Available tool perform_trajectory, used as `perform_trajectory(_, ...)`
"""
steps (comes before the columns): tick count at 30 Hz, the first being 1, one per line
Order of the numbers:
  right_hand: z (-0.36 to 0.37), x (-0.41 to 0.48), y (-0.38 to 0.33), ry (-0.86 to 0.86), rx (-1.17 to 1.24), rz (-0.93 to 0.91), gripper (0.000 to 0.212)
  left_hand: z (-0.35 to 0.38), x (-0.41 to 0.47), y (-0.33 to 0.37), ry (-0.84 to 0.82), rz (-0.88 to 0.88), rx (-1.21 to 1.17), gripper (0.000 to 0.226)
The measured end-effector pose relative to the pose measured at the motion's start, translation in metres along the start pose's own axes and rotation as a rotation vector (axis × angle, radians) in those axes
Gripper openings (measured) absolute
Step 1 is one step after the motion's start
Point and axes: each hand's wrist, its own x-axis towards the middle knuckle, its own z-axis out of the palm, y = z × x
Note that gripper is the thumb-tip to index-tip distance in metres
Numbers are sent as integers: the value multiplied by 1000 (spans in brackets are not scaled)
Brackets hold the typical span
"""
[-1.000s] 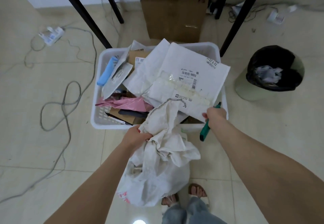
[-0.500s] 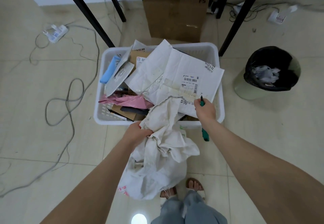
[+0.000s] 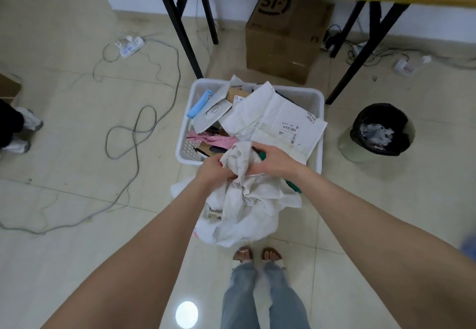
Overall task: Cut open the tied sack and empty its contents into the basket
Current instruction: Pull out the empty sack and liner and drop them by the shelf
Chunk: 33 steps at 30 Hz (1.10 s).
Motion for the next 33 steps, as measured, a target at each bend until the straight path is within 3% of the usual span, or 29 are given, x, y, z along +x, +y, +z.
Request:
perform_trajectory(5, 2, -34, -44, -169, -70, -58, 103, -30, -48, 14, -33, 79, -43, 37)
perform_trajectory(13, 42, -77, -100, -207, -177, -120, 87, -70, -138, -3, -12, 56, -183, 33)
perform_trajectory(17, 71, -96, -143, -272, -227, -160, 64, -103, -189, -20, 46, 13, -233, 47)
perform_trajectory(23, 143, -112, -195, -334, -250, -219, 64, -156, -267, -65, 97, -81, -247, 54)
perform_trajectory(24, 156, -115, -203, -341, -249, -241, 61, -163, -278, -76, 121, -116, -188, 60)
perform_trajectory(27, 203, -125, -228, -361, -245, -279, 60, -181, -309, -114, 232, -226, -113, 113)
perform_trajectory(28, 219, -127, -236, -374, -258, -290, 61, -185, -320, -125, 293, -239, -123, 116)
perform_trajectory(29, 236, -129, -245, -391, -275, -307, 62, -190, -328, -135, 359, -250, -125, 109)
perform_trajectory(32, 284, -138, -271, -441, -344, -370, 63, -210, -355, -163, 564, -278, -100, 41)
perform_trajectory(33, 300, -141, -281, -459, -363, -396, 63, -218, -362, -174, 604, -286, -108, 35)
